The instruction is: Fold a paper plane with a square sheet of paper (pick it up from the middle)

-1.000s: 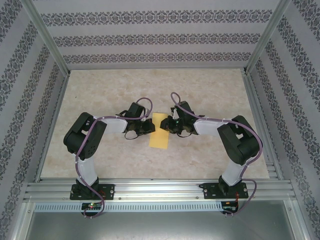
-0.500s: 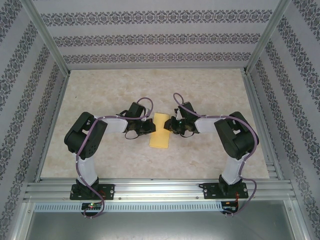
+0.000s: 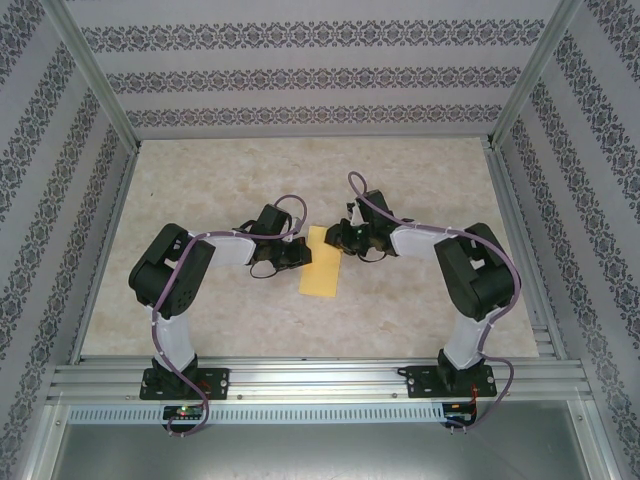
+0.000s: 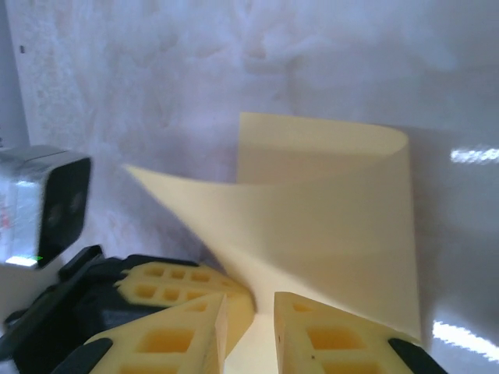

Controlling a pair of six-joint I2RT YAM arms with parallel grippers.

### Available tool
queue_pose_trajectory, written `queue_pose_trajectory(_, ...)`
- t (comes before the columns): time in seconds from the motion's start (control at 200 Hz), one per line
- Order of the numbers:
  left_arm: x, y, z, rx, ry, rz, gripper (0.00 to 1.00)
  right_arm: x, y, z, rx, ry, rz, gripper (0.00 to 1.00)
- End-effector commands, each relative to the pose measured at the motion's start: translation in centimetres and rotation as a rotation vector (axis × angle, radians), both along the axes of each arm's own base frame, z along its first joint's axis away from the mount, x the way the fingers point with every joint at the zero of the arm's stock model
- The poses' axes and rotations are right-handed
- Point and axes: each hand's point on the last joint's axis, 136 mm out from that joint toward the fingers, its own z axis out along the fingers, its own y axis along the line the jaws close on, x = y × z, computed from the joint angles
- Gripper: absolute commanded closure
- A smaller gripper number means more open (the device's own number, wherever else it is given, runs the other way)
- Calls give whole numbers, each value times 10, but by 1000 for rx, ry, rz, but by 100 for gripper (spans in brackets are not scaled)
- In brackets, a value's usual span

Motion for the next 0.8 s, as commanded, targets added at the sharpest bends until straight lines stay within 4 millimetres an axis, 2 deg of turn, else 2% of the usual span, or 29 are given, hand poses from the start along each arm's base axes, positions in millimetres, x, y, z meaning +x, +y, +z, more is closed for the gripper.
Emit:
queue_pose_trajectory(0.0,-44,28,-60,186,174,-19,100,2,-12,-27,-66,32,-26,76)
queue_pose_trajectory(0.095,-45,28,-59,186,172,-20,100,-1,-19,-41,-108,60,-38,77)
queue_pose_trajectory(0.18,-45,29,-60,189,173,-22,100,-1,-19,-41,-109,65,-36,76)
queue_pose_trajectory(0.355,-46,31,-61,199,174,-25,100,10,-10,-1,-37,-2,-17,75)
queue_pose_trajectory(0.46,-45,30,-60,195,173,-24,100,19,-9,6,-9,-11,-16,75)
queue_pose_trajectory(0.619,-46,29,-59,196,174,-30,100,26,-12,-13,-19,30,-26,75)
queue_pose_trajectory(0.794,-46,29,-59,194,174,-30,100,22,-24,-43,-94,94,-56,75)
